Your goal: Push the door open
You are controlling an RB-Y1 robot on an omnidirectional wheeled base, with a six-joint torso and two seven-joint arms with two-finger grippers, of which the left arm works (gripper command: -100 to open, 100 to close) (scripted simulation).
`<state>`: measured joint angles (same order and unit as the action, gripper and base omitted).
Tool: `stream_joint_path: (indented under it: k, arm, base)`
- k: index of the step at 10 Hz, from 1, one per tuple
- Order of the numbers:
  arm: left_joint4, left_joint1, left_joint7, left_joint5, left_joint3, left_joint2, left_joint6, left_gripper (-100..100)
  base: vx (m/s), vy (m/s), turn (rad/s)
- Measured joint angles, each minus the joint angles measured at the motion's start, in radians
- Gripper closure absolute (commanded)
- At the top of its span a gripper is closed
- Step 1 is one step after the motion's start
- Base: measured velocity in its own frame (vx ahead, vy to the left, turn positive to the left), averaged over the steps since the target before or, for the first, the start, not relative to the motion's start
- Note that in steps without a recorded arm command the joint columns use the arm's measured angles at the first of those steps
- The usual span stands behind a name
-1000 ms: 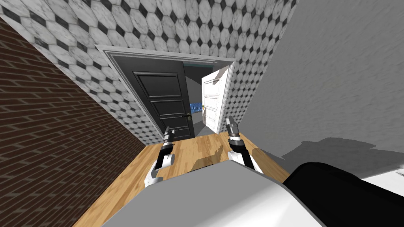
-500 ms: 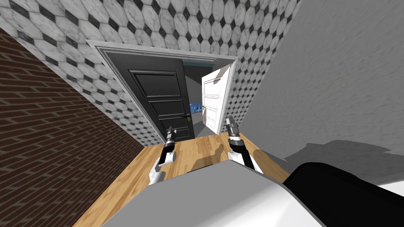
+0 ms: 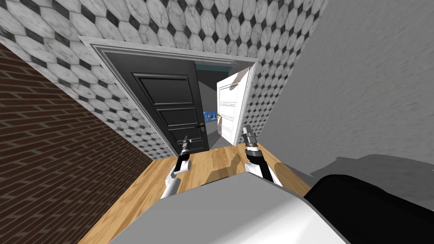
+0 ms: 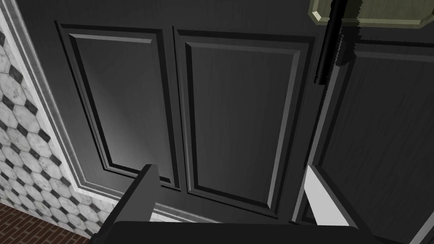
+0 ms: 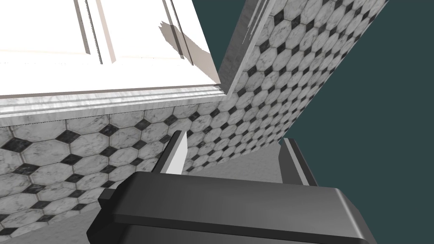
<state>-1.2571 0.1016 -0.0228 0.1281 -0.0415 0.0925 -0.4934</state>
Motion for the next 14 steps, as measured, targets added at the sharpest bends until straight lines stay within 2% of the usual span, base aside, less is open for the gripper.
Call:
stream_joint_path:
  k: [2, 6, 8, 11, 14]
  arm:
    - [0.048, 0.031, 0.009, 0.006, 0.001, 0.003, 0.011, -100]
    - [0.184, 0.115, 0.023, 0.017, 0.001, 0.010, 0.012, -100]
    - [0.221, 0.140, 0.034, 0.021, 0.002, 0.006, 0.023, -100]
    - [0.319, 0.199, 0.044, 0.029, 0.001, 0.008, 0.020, -100]
    - [0.371, 0.235, 0.054, 0.035, 0.002, 0.007, 0.034, -100]
  base:
    - [0.096, 0.006, -0.007]
    - [0.098, 0.001, -0.008]
    - [0.100, 0.007, -0.006]
    - [0.092, 0.005, -0.006]
    - [0.081, -0.003, -0.005]
